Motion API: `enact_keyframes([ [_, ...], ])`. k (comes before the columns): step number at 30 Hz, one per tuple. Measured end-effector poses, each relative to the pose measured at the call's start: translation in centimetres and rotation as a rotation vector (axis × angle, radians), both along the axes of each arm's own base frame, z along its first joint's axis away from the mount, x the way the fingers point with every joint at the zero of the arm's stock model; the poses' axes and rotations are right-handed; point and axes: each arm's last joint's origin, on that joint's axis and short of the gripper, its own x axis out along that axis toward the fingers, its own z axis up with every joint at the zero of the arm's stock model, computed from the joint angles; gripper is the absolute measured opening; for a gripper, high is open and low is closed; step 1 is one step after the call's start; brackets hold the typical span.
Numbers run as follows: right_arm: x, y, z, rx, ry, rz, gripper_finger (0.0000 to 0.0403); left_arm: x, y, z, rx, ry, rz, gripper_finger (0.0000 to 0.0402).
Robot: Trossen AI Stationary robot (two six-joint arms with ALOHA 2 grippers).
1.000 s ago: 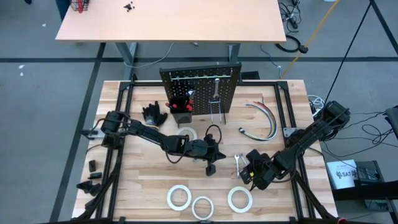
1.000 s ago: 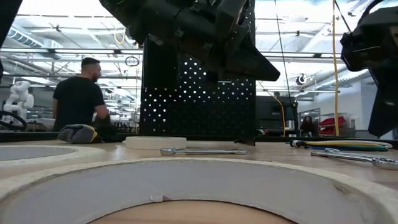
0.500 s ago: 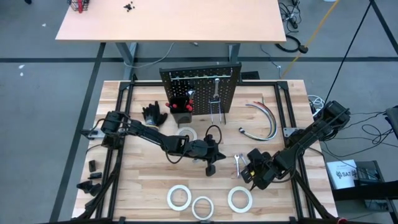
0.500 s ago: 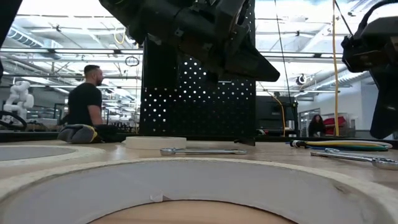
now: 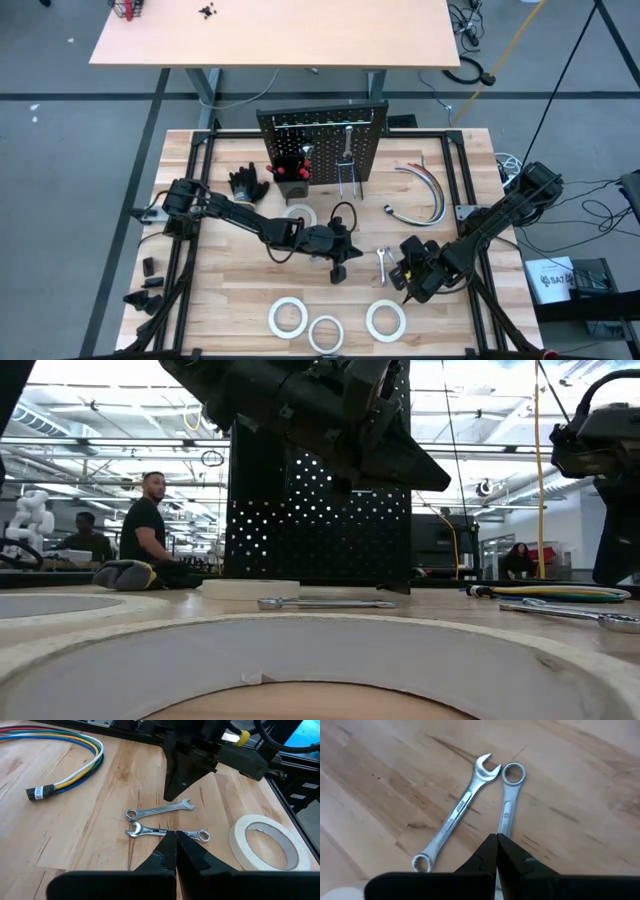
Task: Hang tools onto peg board
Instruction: Hang the silver wrench on the peg board
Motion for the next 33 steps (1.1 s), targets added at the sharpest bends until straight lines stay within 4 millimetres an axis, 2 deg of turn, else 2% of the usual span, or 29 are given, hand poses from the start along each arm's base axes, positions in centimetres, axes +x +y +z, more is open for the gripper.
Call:
enact_keyframes([
  [8, -0.6, -0.7, -1.5, 0.018, 0.000, -0.040, 0.0000, 0.0, -0.1, 0.0, -0.010, 0.002, -0.022, 0.0000],
  [23, -0.7, -0.7, -1.6, 0.029, -0.007, -0.062, 0.0000, -0.4, -0.5, -0.5, -0.070, 0.075, -0.059, 0.0000],
  [33, 0.1, -0.1, -3.5, 0.022, -0.031, -0.118, 0.0000, -0.4, -0.5, -0.6, -0.070, 0.084, -0.057, 0.0000],
])
